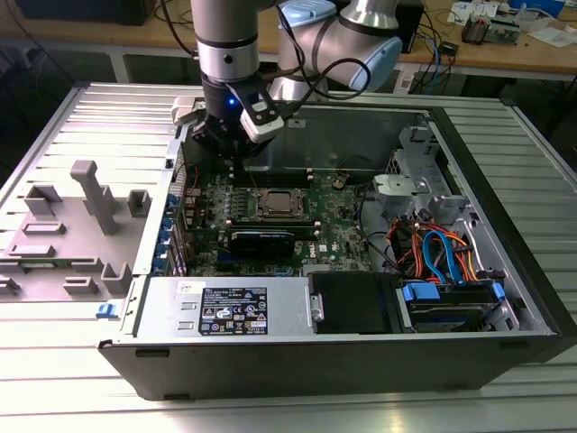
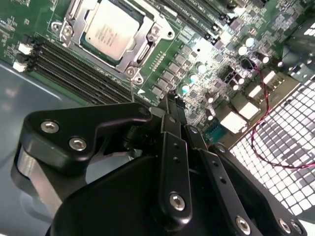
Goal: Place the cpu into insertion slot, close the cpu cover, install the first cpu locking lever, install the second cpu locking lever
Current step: 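Install the first cpu locking lever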
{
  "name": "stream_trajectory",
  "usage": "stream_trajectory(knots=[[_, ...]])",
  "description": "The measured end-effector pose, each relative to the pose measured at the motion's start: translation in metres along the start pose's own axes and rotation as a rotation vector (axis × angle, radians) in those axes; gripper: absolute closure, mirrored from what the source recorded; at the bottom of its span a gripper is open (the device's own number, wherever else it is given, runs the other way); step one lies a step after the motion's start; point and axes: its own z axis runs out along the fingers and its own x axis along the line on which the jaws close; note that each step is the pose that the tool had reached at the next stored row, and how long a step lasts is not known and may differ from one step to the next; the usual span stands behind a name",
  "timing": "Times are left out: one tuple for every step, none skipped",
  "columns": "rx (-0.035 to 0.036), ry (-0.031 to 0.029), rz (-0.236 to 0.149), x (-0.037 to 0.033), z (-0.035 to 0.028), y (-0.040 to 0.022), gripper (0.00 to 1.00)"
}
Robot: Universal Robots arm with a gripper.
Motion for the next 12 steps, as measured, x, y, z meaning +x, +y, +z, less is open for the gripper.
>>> stream_trajectory(knots=[[0.0,0.0,0.0,0.0,0.0001,0.001,0.89],[0.0,0.0,0.0,-0.0001,0.0001,0.0028,0.89],[0.0001,0.0001,-0.001,-0.0002,0.0002,0.0043,0.89],[0.0,0.0001,-0.001,-0.0004,0.0002,0.0062,0.89],[-0.0001,0.0,-0.002,-0.0006,0.0003,0.008,0.89],[0.0,0.0,-0.003,-0.0008,0.0003,0.0103,0.89],[-0.0002,-0.0001,-0.004,-0.001,0.0009,0.0131,0.89],[-0.0002,-0.0001,-0.005,-0.0013,0.0014,0.0141,0.89],[-0.0002,0.0,-0.006,-0.0022,0.0017,0.0145,0.89],[0.0002,0.0001,-0.007,-0.0044,0.002,0.0148,0.89],[0.0003,0.0001,-0.007,-0.0078,0.0021,0.0147,0.89],[0.0002,0.0001,-0.007,-0.0092,0.0022,0.0146,0.89]])
